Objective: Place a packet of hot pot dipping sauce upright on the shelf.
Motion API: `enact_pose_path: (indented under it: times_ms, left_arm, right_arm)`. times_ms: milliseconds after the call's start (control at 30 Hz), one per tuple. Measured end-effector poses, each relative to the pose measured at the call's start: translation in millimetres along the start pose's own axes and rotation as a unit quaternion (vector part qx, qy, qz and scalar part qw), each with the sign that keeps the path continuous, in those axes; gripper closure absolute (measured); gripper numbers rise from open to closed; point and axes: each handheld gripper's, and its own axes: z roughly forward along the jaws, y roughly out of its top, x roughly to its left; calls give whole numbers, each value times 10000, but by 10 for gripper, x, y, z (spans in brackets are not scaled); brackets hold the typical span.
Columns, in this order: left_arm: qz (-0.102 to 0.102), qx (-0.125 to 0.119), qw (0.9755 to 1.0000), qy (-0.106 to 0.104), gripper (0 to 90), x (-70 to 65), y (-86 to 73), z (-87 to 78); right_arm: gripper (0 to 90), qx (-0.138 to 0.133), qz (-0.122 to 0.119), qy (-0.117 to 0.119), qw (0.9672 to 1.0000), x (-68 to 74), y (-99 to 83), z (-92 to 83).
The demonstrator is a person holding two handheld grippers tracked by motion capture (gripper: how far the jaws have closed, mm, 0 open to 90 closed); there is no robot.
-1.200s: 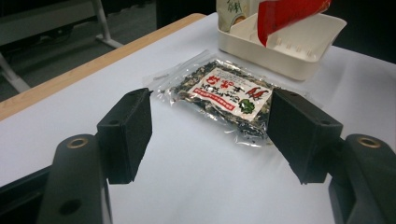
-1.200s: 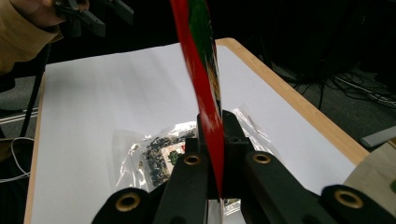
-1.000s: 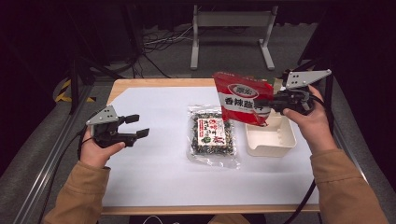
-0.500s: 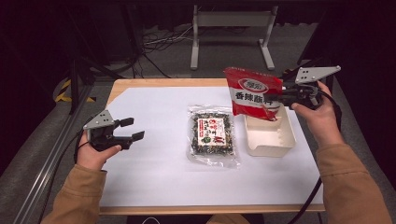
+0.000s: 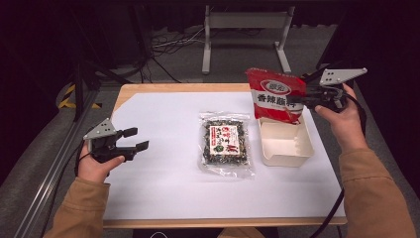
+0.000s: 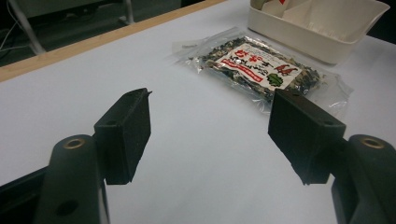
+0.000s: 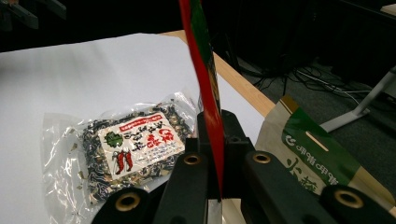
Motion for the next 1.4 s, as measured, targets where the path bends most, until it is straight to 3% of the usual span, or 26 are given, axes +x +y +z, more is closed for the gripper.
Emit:
enact_pose_path:
  times_ms: [567, 1133, 1400]
  left_arm:
    - [-37, 34, 10000, 2, 308, 20, -16, 18]
    - [-35, 81, 9999, -57, 318, 13, -23, 35]
    - [-34, 116, 9999, -84, 317, 4, -21, 60]
  right_arm:
    - [890, 207, 195, -110, 9995, -163, -200, 111]
    - [887, 398, 236, -386, 9982, -305, -378, 308]
    - [879, 344, 309, -556, 9974, -342, -481, 346]
